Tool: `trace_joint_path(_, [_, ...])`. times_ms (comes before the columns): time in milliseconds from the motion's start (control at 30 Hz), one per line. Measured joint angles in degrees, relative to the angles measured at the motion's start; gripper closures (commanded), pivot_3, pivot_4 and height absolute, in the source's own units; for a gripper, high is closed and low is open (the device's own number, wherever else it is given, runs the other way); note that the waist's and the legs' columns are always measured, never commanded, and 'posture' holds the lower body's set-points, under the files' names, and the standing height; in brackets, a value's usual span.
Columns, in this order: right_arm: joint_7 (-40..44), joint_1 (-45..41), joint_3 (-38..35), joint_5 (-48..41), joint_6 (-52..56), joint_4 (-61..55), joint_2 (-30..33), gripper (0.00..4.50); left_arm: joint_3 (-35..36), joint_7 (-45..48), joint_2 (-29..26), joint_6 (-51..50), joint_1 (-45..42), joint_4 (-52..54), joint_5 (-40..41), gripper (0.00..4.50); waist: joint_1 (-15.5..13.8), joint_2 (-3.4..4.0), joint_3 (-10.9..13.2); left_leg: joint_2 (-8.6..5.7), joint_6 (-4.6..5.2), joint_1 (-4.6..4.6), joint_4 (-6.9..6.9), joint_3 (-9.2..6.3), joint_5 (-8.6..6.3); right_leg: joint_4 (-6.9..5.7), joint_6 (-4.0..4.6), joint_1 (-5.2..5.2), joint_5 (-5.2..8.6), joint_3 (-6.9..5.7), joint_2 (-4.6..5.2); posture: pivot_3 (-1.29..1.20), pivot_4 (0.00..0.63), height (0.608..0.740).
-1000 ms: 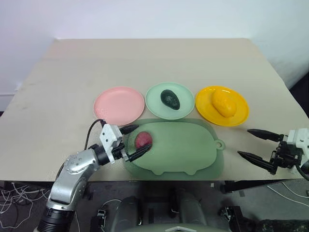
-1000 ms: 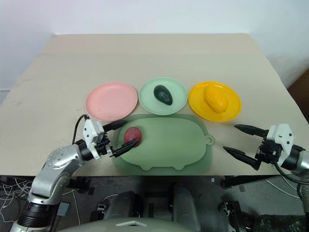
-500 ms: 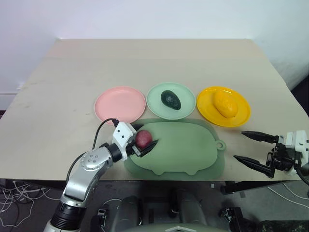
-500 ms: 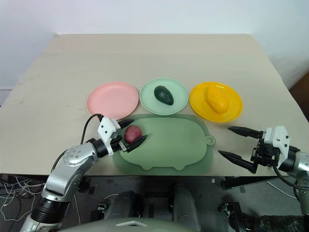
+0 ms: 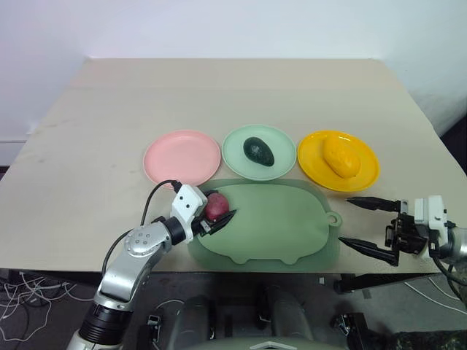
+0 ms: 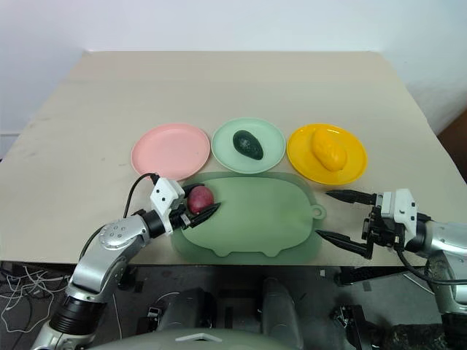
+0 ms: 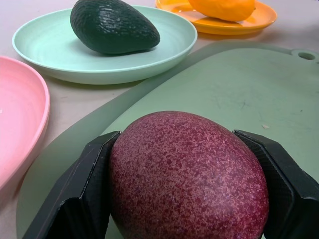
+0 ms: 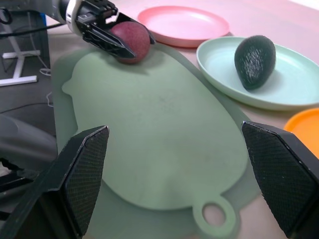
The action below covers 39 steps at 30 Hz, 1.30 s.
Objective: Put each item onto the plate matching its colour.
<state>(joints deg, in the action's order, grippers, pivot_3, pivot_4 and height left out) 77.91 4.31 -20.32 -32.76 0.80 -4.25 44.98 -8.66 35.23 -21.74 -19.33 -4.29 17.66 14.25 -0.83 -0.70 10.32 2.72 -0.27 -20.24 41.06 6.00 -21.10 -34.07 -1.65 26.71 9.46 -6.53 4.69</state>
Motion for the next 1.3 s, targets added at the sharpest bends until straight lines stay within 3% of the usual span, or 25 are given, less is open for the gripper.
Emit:
trace_joint_path(200, [-0.9,-2.79,1.4,-0.01,0.08,0.55,-0.21,0.0,3.0,-0.7,2.03,0.02,-5.02,-0.95,2.63,1.25,-0.05,-0.01,0.0,-0.01,0.0,-0.01,0.03,-0.02,0.0,-0.03,0.01,-0.01,-0.01,-0.02,0.0,0.0,0.15,0.733])
trace_joint_path(333, [-1.03,-3.1,1.91,-0.06,0.3,0.71,-0.87,0.0,11.14,-1.58,0.59,0.78,-12.96,-6.13,5.33,1.25,0.02,0.01,-0.01,-0.01,-0.01,0.01,0.03,-0.01,0.01,-0.04,0.02,-0.03,-0.02,-0.03,-0.01,0.0,0.15,0.733])
trace_joint_path(500, [-0.9,-4.49,3.62,0.06,0.77,2.73,-1.08,0.0,18.67,-3.61,-5.42,9.71,-22.3,-27.02,2.32,1.25,0.17,0.01,-0.01,-0.01,-0.02,0.14,0.03,0.04,0.02,-0.04,0.03,-0.09,-0.03,-0.06,-0.05,0.0,0.15,0.733])
trace_joint_path(733, [-0.93,-8.14,5.87,0.2,1.28,3.56,-1.22,0.0,18.29,-0.17,-5.7,19.96,-25.2,-44.72,-1.24,1.25,-0.18,-0.05,0.0,-0.05,-0.03,0.02,0.1,0.11,0.03,0.01,0.01,-0.13,-0.04,-0.21,0.05,0.0,0.15,0.733])
trace_joint_path(900, [-0.97,-8.29,6.13,0.34,1.33,3.63,-1.29,0.0,16.19,1.85,-4.51,22.24,-27.21,-49.34,-2.33,1.25,0.04,-0.05,0.0,-0.04,-0.04,0.05,0.1,0.12,0.03,-0.01,0.01,-0.13,-0.04,-0.21,0.04,0.0,0.15,0.733])
trace_joint_path(1033, [-1.04,-8.18,6.13,0.39,1.33,3.63,-1.33,0.0,16.08,2.11,-4.26,22.81,-27.98,-50.75,-2.56,0.01,0.14,-0.05,0.0,-0.03,-0.05,0.08,0.08,0.13,0.03,-0.04,0.01,-0.13,-0.04,-0.21,0.03,0.0,0.15,0.733])
trace_joint_path(1300, [-1.58,-8.01,6.13,0.53,1.31,3.63,-1.35,0.0,16.08,3.12,-4.17,23.99,-29.33,-53.21,-2.57,0.01,0.01,-0.05,0.0,-0.03,-0.05,0.07,0.1,0.12,0.03,-0.04,0.01,-0.14,-0.05,-0.21,0.04,0.0,0.15,0.733])
